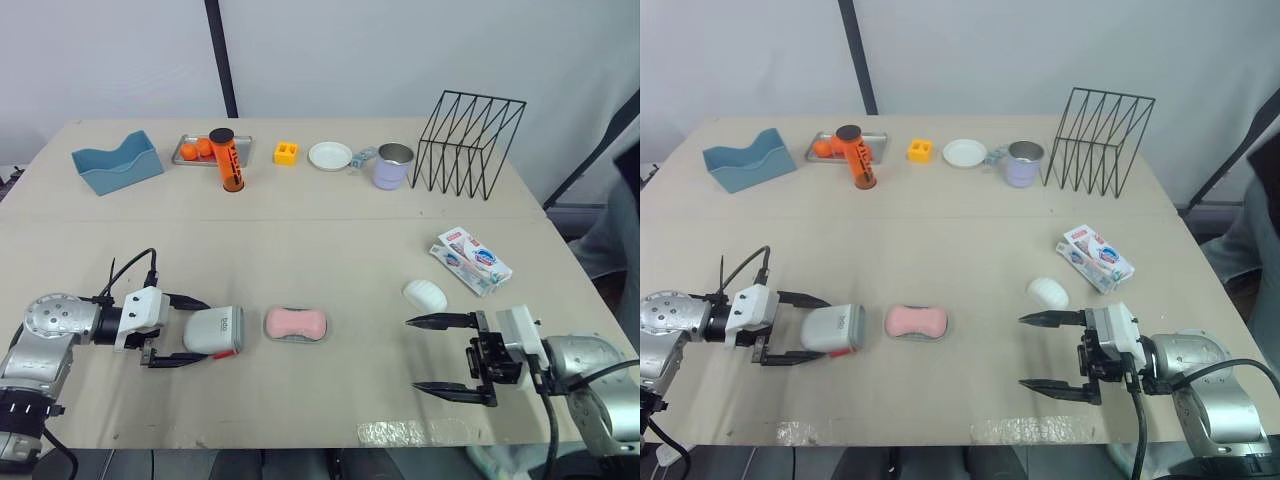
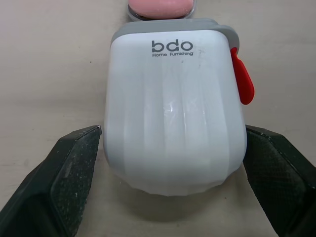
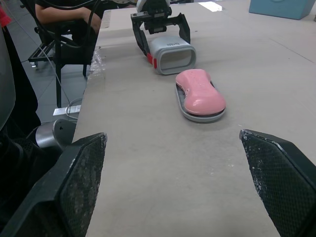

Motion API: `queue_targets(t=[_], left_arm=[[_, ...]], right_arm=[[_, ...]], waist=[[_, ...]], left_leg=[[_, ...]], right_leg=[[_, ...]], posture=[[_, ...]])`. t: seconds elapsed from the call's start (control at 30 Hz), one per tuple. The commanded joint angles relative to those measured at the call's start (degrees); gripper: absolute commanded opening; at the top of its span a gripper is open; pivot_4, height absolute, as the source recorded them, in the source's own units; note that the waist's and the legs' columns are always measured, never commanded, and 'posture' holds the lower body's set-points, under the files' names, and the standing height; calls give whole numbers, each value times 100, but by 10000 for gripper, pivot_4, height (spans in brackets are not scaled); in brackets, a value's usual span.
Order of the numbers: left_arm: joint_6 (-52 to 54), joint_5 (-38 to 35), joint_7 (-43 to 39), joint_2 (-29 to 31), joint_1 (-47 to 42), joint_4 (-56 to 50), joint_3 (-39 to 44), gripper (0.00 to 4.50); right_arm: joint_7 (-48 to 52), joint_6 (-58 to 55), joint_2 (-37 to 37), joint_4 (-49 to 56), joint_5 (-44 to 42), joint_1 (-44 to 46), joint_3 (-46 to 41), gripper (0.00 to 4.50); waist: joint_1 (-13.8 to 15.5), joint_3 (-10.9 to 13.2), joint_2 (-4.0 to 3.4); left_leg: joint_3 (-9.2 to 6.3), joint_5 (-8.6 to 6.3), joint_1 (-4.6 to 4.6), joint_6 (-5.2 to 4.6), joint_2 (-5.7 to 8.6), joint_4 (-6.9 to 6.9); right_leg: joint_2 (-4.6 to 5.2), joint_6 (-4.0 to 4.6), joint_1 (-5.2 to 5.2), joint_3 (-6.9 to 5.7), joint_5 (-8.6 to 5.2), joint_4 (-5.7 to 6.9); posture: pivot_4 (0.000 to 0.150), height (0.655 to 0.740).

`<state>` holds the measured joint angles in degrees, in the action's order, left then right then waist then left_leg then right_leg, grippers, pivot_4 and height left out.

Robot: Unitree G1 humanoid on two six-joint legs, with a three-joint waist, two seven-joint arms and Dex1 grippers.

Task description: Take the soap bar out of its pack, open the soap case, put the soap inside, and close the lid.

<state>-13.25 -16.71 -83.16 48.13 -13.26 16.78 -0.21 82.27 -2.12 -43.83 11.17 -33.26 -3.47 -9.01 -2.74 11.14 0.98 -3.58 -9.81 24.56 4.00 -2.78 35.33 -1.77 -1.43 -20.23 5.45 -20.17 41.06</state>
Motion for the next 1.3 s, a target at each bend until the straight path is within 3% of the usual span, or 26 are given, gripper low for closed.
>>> queue_targets(t=[0.03, 0.37, 0.5, 0.87, 1.17, 1.3], left_arm=[[38, -43, 47, 25, 43, -172, 68, 45000], [65, -62, 62, 14, 42, -193, 70, 45000], [38, -47, 58, -2, 26, -152, 59, 34944], [-37, -65, 1, -5, 21, -167, 67, 34840], [48, -182, -353, 173, 19, -462, 76, 34840], [55, -158, -332, 155, 0, -507, 65, 34840]], right_arm=[[6, 41, -60, 127, -21, 70, -21, 44462], [40, 41, -72, 100, -4, 88, -11, 44462], [41, 37, -74, 107, 4, 72, -17, 45000], [-58, -235, -215, 290, 81, 250, 131, 45000], [-757, -1491, -435, 962, 396, 1307, 1035, 45000], [-1295, -2081, -105, 1034, 869, 2097, 1797, 45000]], waist=[[0, 0, 0], [0, 0, 0], [0, 0, 0], [-4, 0, 0], [-1, 0, 0], [-10, 0, 0]], left_leg=[[0, 0, 0, 0, 0, 0], [0, 0, 0, 0, 0, 0], [0, 0, 0, 0, 0, 0], [0, 0, 0, 0, 0, 0], [0, 0, 0, 0, 0, 1], [-1, 0, -1, 0, -1, 1]], right_leg=[[0, 0, 0, 0, 0, 0], [0, 1, 0, 0, 1, 0], [0, 3, 1, 0, 1, 0], [0, 4, 1, 0, 2, 0], [1, 4, 0, 0, 2, 1], [-1, 2, -1, 0, 1, 2]], posture=[[1500, 7400], [1500, 7400], [1500, 7400], [1500, 7400], [1500, 7400], [1500, 7400]])
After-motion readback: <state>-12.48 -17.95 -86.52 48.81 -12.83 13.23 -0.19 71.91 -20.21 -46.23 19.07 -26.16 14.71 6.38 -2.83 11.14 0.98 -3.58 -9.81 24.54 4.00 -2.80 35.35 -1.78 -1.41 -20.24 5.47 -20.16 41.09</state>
